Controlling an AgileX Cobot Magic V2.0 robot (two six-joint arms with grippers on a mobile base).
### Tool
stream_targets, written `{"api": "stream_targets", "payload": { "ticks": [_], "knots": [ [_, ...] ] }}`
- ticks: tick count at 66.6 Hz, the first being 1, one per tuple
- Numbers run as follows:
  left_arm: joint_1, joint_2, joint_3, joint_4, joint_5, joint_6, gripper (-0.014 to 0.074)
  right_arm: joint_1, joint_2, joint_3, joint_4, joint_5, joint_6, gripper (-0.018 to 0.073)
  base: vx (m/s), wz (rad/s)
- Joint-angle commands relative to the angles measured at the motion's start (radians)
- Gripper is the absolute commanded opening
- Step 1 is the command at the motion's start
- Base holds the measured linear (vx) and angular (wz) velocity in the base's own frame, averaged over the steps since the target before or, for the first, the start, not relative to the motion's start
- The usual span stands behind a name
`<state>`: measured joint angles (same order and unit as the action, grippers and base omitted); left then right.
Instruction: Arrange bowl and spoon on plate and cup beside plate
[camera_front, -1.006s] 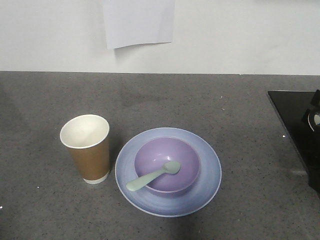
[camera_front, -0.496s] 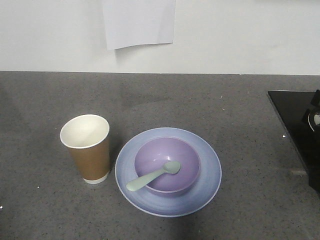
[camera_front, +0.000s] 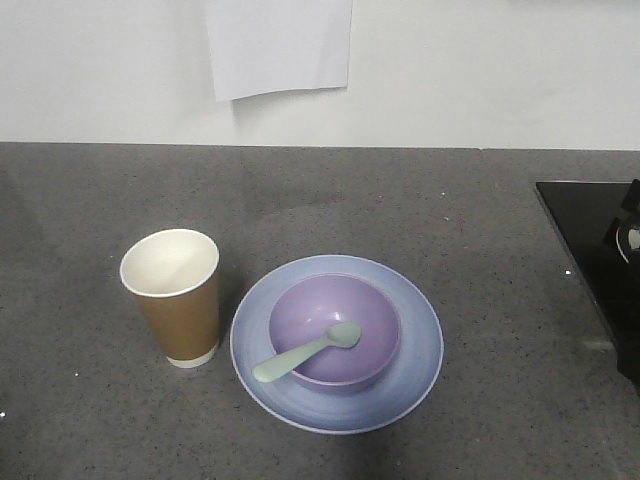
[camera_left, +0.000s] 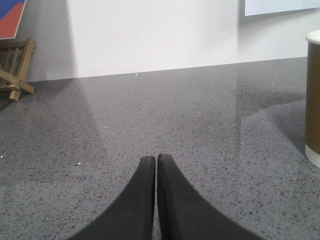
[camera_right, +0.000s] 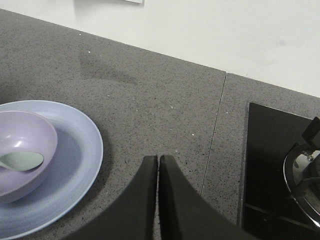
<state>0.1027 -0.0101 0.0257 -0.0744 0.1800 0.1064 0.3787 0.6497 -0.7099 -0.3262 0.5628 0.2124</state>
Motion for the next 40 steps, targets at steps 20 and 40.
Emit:
{"api": "stream_targets", "payload": {
  "ticks": [20, 40],
  "knots": [
    [0.002, -0.015, -0.008, -0.009, -0.078, -0.004, -0.0008, -0.008, 0.006, -0.024, -0.021, -0.067, 0.002, -0.0003, 0.0, 0.0],
    [0.002, -0.015, -0.008, -0.009, -0.078, -0.004, -0.0008, -0.008, 0.006, -0.024, -0.047, -0.062, 0.002, -0.0003, 0.0, 0.0]
  ]
}}
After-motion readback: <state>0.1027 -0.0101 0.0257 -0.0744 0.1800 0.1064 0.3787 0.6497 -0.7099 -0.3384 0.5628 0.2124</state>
